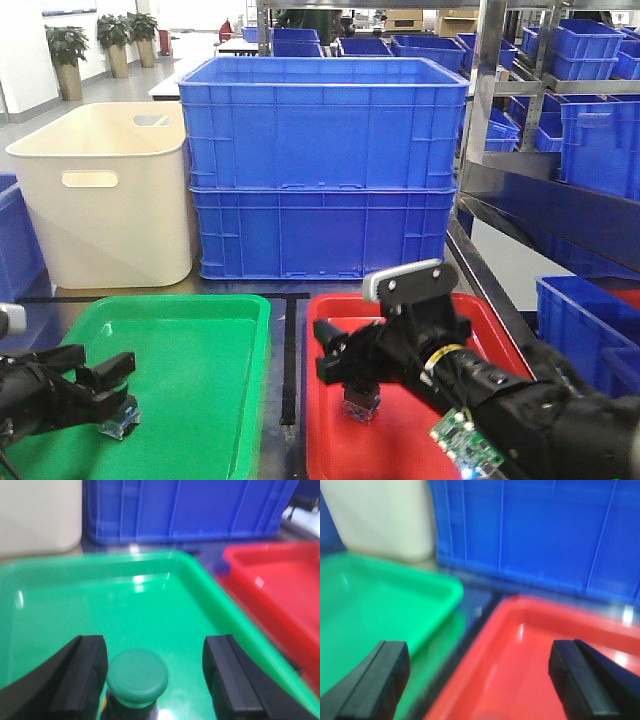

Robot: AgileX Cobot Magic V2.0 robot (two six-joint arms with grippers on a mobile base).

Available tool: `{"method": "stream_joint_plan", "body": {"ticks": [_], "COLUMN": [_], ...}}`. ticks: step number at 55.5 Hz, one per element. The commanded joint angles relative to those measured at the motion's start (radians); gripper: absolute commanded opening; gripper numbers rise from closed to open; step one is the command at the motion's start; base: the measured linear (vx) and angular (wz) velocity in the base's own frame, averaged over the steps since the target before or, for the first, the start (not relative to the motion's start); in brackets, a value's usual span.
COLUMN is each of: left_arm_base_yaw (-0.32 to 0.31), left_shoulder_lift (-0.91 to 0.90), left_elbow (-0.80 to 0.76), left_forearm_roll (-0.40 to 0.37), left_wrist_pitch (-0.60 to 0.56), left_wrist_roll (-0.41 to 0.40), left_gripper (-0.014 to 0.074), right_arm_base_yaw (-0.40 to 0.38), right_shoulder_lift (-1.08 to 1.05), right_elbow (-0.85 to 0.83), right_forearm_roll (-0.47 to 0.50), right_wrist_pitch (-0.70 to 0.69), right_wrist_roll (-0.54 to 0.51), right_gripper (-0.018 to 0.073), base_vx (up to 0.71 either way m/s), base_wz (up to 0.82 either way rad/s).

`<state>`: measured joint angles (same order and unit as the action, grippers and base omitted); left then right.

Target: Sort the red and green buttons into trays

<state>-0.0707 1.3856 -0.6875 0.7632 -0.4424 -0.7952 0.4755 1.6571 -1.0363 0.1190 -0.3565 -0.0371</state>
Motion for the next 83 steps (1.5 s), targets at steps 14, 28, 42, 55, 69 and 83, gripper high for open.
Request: {"method": "stream_joint_plan", "body": {"ticks": [14,28,42,55,69,83], "left_arm_base_yaw": [-0.006,-0.007,-0.007,-0.006,-0.006,-0.006], "left_shoulder_lift": [-0.369,-0.74,-1.007,-1.027,-1.027,-1.027], "left_elbow": [-0.027,0.19,0.421,0.435,0.435,0.444], "left_forearm_roll": [0.079,0.075,0.065,0.077,0.077,0.048], "left_wrist_pitch": [0.163,0.31,0.307,0.299,0.299,0.329], "left_wrist_roll": [-0.06,-0.125,-0.279,-0.277,-0.277,-0.244], "left_gripper": [0.0344,-0.0008,-0.0007,-0.0006,-0.0006,-0.0006], "right_arm_base_yaw": [0.002,0.002,0.002,0.002,0.002,0.002], "right_shoulder_lift": [-0.386,-0.688,-0.921,-0.962,-0.962,-0.962], "right_elbow": [-0.036,0.086,0.316,0.351,0.351,0.351], "right_forearm_roll": [-0.007,-0.006,-0.026,-0.029,-0.029,-0.027], "right_wrist_pitch": [0.324,0.583,0.475,0.49,0.49,0.49], "right_wrist_roll": [-0.051,-0.092,-0.093,-0.11,-0.11,-0.11], "right_gripper": [0.0274,-0.0012,-0.001,-0.001,-0.001,-0.001], "base_vx": [0.0,0.0,0.0,0.0,0.0,0.0], "base_wz": [0.0,0.0,0.0,0.0,0.0,0.0]}}
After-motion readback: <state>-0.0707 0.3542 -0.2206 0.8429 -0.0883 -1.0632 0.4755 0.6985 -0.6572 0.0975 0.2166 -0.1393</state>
